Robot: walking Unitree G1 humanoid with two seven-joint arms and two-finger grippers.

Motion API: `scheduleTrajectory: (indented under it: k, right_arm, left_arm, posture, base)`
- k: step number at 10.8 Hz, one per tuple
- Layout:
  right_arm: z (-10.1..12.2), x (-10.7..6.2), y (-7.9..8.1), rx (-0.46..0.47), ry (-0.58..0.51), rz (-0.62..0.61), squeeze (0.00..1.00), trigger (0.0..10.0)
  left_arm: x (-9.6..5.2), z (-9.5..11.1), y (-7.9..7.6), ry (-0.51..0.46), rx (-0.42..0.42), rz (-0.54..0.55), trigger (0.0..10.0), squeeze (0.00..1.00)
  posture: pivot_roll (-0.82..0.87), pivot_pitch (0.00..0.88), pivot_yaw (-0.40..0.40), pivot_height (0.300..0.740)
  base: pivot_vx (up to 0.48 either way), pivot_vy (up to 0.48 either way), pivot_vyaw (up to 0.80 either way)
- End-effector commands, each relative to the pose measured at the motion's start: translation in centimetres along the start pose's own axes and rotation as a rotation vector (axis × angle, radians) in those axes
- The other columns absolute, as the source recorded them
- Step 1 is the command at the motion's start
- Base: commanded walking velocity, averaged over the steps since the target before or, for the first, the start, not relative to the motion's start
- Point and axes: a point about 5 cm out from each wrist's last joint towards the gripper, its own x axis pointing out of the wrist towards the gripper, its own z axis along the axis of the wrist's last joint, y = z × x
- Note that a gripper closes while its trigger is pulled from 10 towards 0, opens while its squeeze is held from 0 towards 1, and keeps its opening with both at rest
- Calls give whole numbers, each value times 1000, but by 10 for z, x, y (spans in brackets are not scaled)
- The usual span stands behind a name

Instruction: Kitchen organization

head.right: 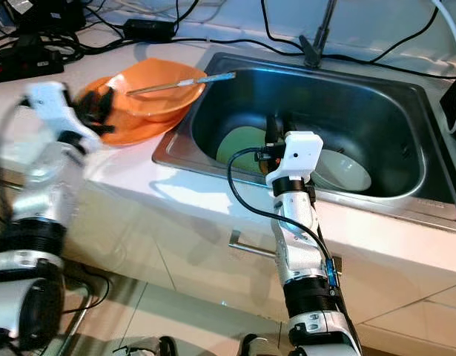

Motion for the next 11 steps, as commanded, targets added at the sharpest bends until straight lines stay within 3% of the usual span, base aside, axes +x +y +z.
scheduleTrajectory:
  k: [1, 3, 4, 5, 6, 7, 9, 11]
  right_arm:
    - [-17, -11, -7, -2, 81, -32, 0, 10000]
    - [-17, -11, -6, -1, 79, -33, 0, 10000]
    - [-17, -11, -8, -4, 79, -42, 0, 10000]
    - [-17, -11, -9, -5, 80, -46, 0, 10000]
    - [-18, -11, -9, -6, 82, -45, 0, 10000]
    - [-18, -11, -8, -6, 83, -44, 0, 10000]
    - [-18, -10, -9, -7, 81, -48, 0, 10000]
    - [-17, -10, -9, -7, 79, -52, 0, 10000]
  left_arm:
    - [3, 8, 8, -17, 28, 32, 10000, 0]
    - [6, 21, 23, -46, 57, 107, 10000, 0]
    - [8, 27, 20, -67, 64, 85, 10000, 0]
    - [11, 30, 0, -88, 55, -28, 10000, 0]
    - [12, 28, -31, -100, 49, -177, 10000, 0]
    - [13, 24, -54, -103, -4, -258, 10000, 0]
    - [9, 9, -91, -55, -46, -408, 10000, 0]
    - [2, -10, -112, 19, -60, -497, 10000, 0]
  posture:
    - [65, 26, 55, 740]
    - [56, 36, 58, 740]
    - [54, 38, 59, 740]
    - [56, 40, 57, 740]
    - [59, 42, 57, 740]
    - [55, 42, 56, 740]
    - [51, 45, 57, 740]
    - [50, 48, 58, 740]
  base:
    - [0, 0, 0]
    - [0, 0, 0]
    - [0, 0, 0]
    - [0, 0, 0]
    - [0, 0, 0]
    - [0, 0, 0]
    - [0, 0, 0]
    - [0, 0, 0]
